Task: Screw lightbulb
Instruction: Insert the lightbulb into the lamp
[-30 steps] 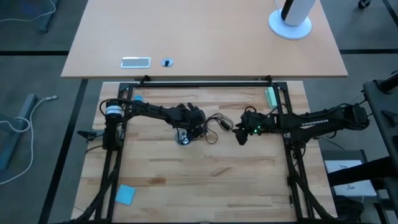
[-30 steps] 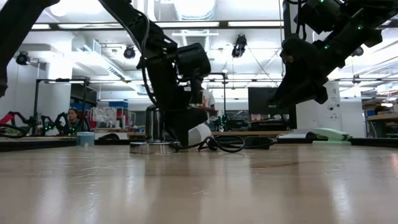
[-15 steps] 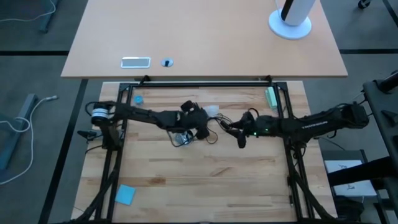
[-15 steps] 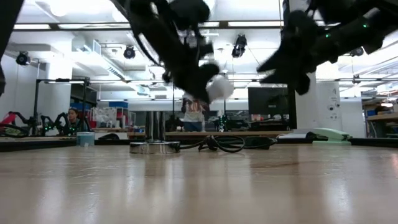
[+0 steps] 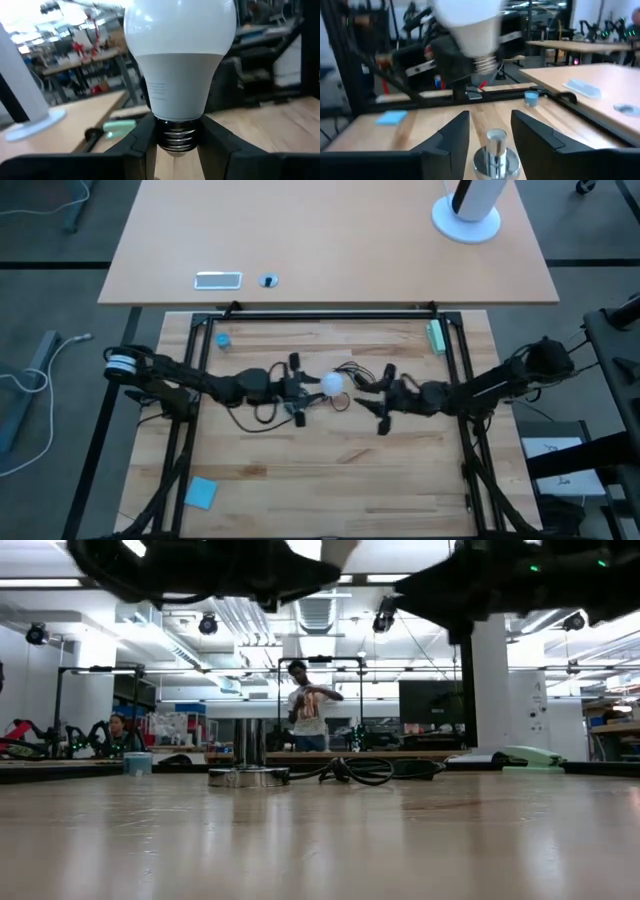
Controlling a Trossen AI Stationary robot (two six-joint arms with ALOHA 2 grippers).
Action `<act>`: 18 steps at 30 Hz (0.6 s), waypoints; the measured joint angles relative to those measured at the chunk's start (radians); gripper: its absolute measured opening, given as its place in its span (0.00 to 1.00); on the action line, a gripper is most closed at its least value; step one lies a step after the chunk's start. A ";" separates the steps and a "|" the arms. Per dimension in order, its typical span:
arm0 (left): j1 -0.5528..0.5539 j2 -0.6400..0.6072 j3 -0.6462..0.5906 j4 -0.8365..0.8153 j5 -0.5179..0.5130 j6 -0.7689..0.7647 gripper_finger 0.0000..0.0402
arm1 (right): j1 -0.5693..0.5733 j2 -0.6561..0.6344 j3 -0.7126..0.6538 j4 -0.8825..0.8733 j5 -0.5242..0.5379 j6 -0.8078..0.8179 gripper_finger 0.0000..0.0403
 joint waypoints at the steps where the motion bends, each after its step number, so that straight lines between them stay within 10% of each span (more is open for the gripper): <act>1: 0.000 -0.002 -0.009 0.024 0.000 0.003 0.24 | 0.000 0.027 0.036 -0.017 0.000 -0.033 0.34; 13: 0.001 -0.060 -0.096 0.134 -0.015 0.030 0.24 | -0.001 0.241 0.402 -0.103 0.281 -0.179 0.42; 18: -0.005 -0.083 -0.135 0.141 -0.014 0.031 0.24 | -0.004 0.242 0.470 -0.262 0.072 -0.167 0.53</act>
